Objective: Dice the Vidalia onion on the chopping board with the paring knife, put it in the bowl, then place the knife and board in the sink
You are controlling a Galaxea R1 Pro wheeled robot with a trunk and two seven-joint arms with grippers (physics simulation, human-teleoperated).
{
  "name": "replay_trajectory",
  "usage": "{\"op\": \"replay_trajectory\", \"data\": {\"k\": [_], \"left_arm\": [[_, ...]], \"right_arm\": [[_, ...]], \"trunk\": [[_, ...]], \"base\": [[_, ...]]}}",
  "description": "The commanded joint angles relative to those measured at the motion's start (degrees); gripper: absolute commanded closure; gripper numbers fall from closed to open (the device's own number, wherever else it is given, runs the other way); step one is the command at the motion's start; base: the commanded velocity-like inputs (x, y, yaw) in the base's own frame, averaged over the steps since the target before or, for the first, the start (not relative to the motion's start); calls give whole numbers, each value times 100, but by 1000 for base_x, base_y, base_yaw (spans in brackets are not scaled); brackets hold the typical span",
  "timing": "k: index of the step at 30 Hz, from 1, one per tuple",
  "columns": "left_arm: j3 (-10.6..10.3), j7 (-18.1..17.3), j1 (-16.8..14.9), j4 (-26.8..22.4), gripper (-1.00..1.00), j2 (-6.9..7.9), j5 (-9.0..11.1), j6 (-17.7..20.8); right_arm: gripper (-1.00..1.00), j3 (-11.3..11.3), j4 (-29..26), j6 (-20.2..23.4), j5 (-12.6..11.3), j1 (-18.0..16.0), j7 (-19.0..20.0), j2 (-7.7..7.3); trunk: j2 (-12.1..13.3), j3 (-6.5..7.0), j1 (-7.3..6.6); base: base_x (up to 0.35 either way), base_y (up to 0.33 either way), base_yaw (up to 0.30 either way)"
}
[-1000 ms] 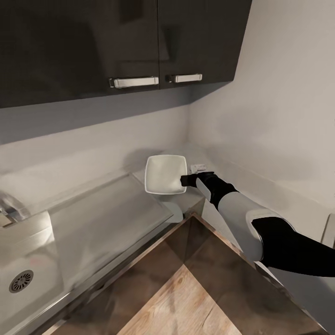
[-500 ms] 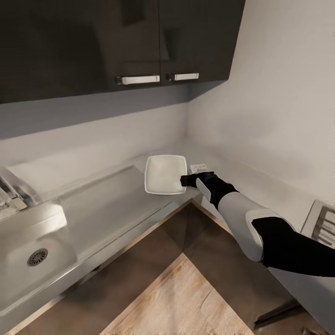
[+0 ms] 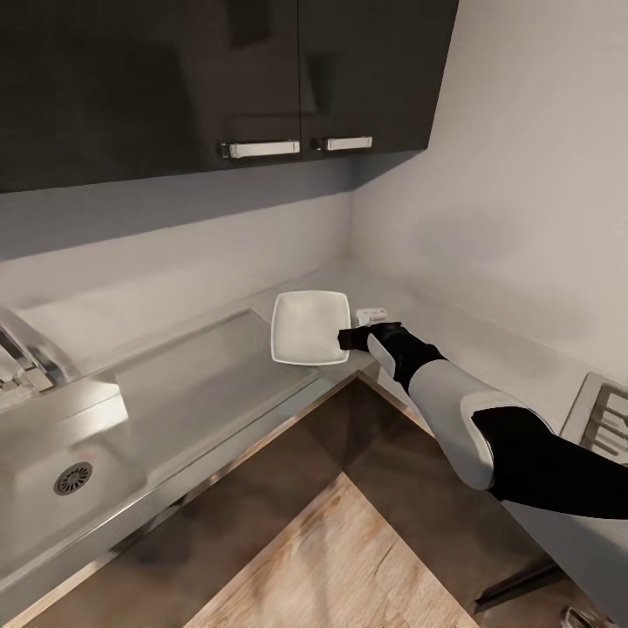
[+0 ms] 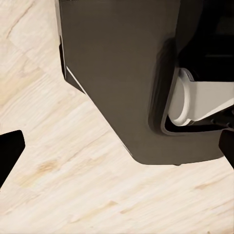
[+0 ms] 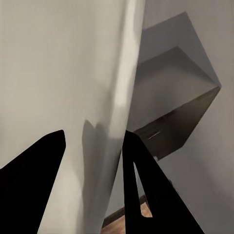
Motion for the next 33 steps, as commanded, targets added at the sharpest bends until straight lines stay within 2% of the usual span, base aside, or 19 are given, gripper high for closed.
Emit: {"op": "replay_trajectory", "data": {"k": [1, 11, 24, 33], "left_arm": [[-32, -27, -8, 15, -100, 0, 47, -7], [-32, -27, -8, 15, -100, -1, 47, -7], [-32, -27, -8, 15, -100, 3, 47, -7], [-32, -27, -8, 15, -100, 4, 47, -7]], "right_arm": [[100, 18, -9, 31, -10, -4, 0, 0], [100, 18, -6, 30, -11, -4, 3, 0], [100, 22, -1, 29, -11, -4, 8, 0], [100, 22, 0, 31, -11, -4, 9, 0]], "trunk": [[-11, -7, 3], [-11, 70, 3], [-11, 157, 3], [-11, 202, 3]], "base": [[-18, 0, 0], [-235, 0, 63], [-316, 5, 218], [-252, 162, 254]]}}
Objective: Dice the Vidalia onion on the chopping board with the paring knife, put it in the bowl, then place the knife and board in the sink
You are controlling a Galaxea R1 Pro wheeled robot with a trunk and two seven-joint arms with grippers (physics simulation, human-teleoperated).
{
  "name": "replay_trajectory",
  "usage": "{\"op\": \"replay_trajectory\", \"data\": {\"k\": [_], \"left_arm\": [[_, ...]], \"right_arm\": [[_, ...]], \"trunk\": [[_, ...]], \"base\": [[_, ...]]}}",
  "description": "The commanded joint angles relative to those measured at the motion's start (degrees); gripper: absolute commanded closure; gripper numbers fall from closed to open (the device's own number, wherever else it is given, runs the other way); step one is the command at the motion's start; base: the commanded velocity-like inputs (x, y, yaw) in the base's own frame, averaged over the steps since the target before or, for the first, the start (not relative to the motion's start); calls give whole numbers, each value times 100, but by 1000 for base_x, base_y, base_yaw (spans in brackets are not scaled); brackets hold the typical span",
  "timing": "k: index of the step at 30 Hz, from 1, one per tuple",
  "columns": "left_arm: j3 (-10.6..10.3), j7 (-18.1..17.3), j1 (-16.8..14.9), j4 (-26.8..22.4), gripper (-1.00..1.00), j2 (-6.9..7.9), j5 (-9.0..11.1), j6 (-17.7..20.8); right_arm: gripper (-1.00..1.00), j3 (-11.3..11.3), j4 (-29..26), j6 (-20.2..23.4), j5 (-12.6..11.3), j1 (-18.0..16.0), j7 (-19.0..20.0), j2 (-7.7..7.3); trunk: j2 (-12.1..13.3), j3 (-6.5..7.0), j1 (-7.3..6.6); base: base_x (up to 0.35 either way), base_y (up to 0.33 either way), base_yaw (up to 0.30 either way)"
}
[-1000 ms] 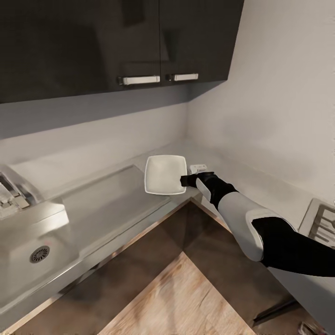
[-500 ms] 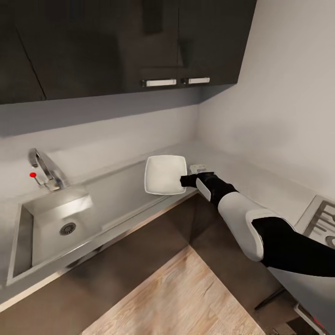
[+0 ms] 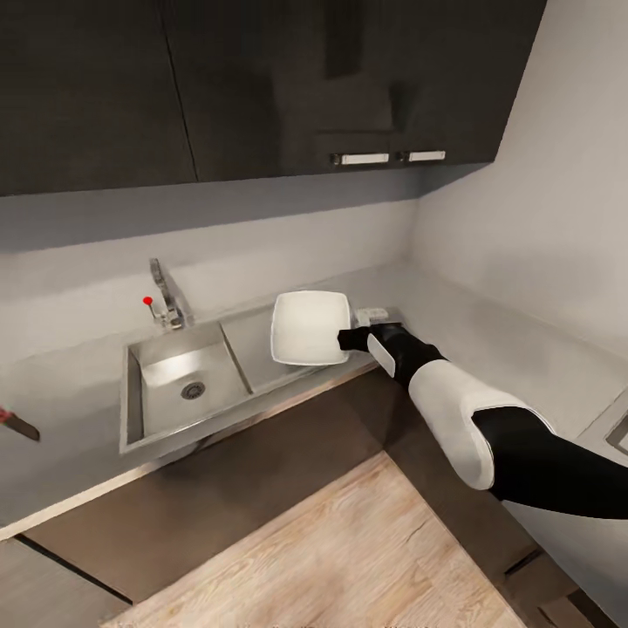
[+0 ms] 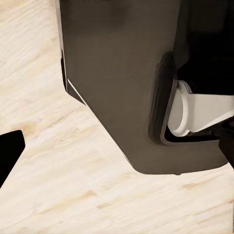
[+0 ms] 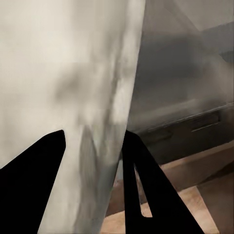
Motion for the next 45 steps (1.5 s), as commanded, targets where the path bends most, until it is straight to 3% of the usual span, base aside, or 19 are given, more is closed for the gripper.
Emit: {"op": "replay_trajectory", "data": {"k": [1, 20, 33, 45], "left_arm": [[-32, -27, -9, 16, -100, 1, 47, -7], [-32, -27, -9, 16, -100, 1, 47, -7], [-32, -28, -9, 16, -100, 1, 47, -7], [-32, -28, -9, 16, -100, 1, 47, -7]], "right_arm": [[100, 18, -9, 32, -11, -4, 0, 0], [100, 17, 0, 32, -4, -4, 0, 0], [100, 16, 0, 30, -3, -4, 8, 0], [100, 16, 0, 23, -3, -4, 9, 0]], "trunk": [[-12, -7, 1], [-12, 84, 1], [-12, 146, 1], [-12, 154, 1]], "base": [[-240, 207, 257], [-205, 218, 257], [-17, 271, 256], [0, 290, 40]]}}
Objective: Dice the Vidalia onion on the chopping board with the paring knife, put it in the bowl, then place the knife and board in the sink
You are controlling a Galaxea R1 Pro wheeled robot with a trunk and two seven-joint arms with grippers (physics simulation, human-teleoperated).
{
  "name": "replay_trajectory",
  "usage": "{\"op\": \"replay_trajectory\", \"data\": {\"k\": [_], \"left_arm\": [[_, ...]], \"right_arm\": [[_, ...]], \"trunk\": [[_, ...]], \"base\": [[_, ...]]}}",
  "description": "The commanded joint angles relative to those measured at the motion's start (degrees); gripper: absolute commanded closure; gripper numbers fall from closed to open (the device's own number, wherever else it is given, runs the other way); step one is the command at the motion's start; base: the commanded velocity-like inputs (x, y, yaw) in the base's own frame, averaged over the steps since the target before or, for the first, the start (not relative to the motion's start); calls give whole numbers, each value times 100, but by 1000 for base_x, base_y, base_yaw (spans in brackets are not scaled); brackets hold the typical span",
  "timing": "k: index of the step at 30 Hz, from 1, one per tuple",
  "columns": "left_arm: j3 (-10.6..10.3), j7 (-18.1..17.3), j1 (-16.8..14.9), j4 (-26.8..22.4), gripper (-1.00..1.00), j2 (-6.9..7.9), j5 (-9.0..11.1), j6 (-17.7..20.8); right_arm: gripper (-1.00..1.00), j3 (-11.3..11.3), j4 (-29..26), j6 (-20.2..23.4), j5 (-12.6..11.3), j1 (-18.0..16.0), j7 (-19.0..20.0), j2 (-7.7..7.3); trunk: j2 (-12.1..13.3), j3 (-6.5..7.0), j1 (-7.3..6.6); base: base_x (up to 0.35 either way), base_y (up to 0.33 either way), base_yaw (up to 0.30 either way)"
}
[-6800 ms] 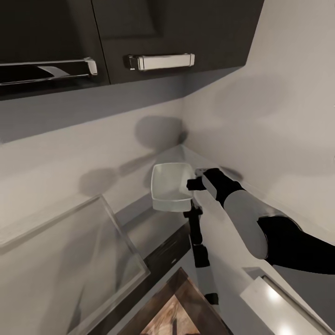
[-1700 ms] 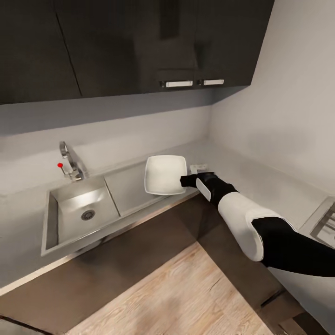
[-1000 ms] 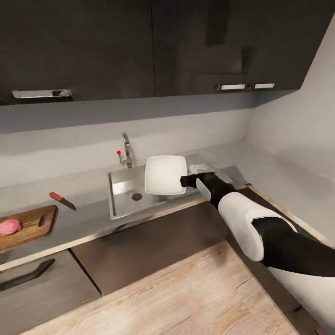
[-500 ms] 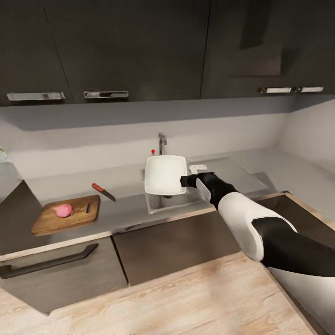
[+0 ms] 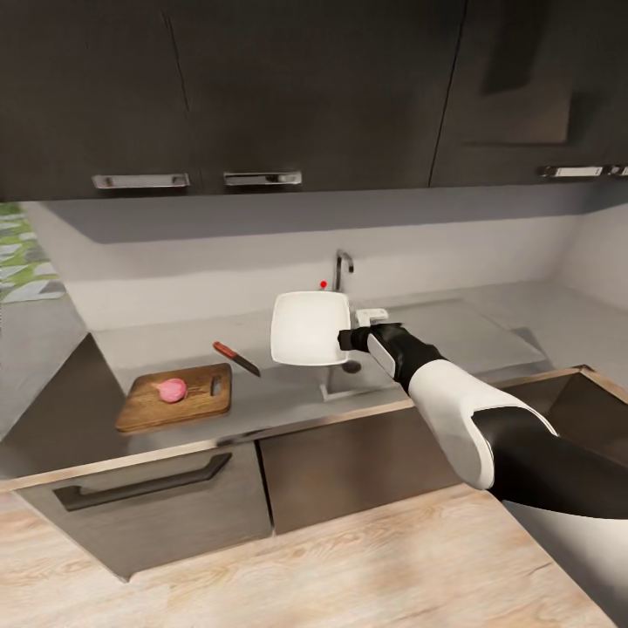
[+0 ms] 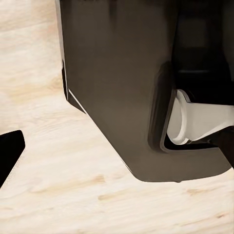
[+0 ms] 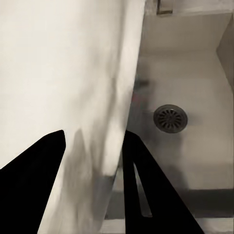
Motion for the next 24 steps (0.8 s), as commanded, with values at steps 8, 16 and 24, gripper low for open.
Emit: {"op": "replay_trajectory", "data": {"k": [8, 16, 24], "left_arm": [[-32, -30, -9, 15, -100, 1, 47, -7], [-32, -29, -10, 15, -100, 1, 47, -7], [-32, -28, -9, 15, -100, 1, 47, -7]], "right_arm": [[100, 18, -8, 31, -10, -6, 3, 0], [100, 18, -8, 32, -10, -6, 3, 0], [100, 18, -8, 31, -10, -6, 3, 0]], "trunk": [[-13, 19, 3], [-13, 90, 3], [-13, 151, 3]], "base": [[0, 291, 0], [0, 291, 0], [0, 291, 0]]}}
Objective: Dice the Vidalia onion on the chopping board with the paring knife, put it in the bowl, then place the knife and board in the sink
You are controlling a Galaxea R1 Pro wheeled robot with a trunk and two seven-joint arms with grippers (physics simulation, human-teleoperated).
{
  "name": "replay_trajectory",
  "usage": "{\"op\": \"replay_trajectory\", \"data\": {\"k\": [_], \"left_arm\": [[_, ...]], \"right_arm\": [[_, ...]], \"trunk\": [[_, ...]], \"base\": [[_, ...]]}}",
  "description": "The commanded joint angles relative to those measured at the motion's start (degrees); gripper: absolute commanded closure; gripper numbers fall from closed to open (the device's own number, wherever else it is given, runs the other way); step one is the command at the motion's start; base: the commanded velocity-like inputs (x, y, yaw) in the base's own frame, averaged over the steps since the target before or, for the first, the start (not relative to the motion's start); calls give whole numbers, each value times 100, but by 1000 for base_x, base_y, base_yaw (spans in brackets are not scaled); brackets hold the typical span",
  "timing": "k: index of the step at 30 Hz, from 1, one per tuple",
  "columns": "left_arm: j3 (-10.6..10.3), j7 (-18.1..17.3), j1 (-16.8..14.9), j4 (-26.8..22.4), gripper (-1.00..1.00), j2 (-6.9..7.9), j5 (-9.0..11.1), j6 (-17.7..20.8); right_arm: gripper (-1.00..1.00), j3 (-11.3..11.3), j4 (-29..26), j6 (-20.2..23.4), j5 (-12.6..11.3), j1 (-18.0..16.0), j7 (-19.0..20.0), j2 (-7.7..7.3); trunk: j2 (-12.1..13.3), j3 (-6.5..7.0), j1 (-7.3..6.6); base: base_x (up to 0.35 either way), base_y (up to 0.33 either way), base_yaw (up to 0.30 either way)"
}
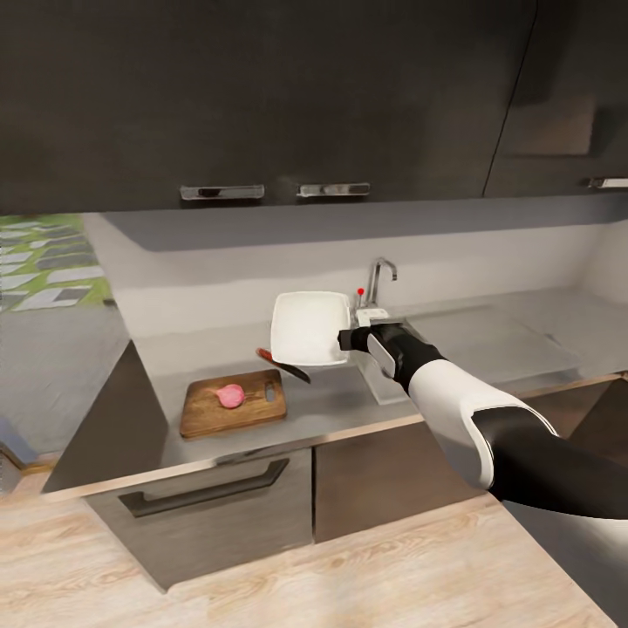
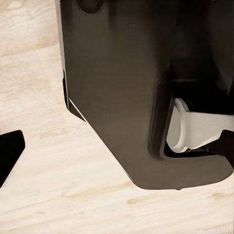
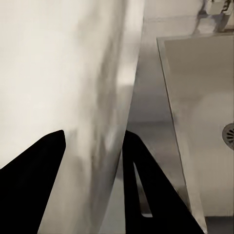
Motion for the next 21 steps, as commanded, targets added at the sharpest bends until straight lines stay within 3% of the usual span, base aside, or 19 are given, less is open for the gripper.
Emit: {"op": "replay_trajectory", "data": {"k": [1, 6, 21], "left_arm": [[-32, -28, -9, 15, -100, 1, 47, -7], [-32, -29, -9, 15, -100, 1, 47, -7], [-32, -27, -9, 15, -100, 1, 47, -7]], "right_arm": [[100, 19, -6, 31, -10, -5, 3, 0], [100, 19, 1, 31, -10, -6, 3, 0], [100, 26, 1, 33, -10, 1, 3, 0]], "trunk": [[-13, -9, 4], [-13, -7, 4], [-13, -37, 4]], "base": [[0, 291, 0], [0, 291, 65], [0, 292, 257]]}}
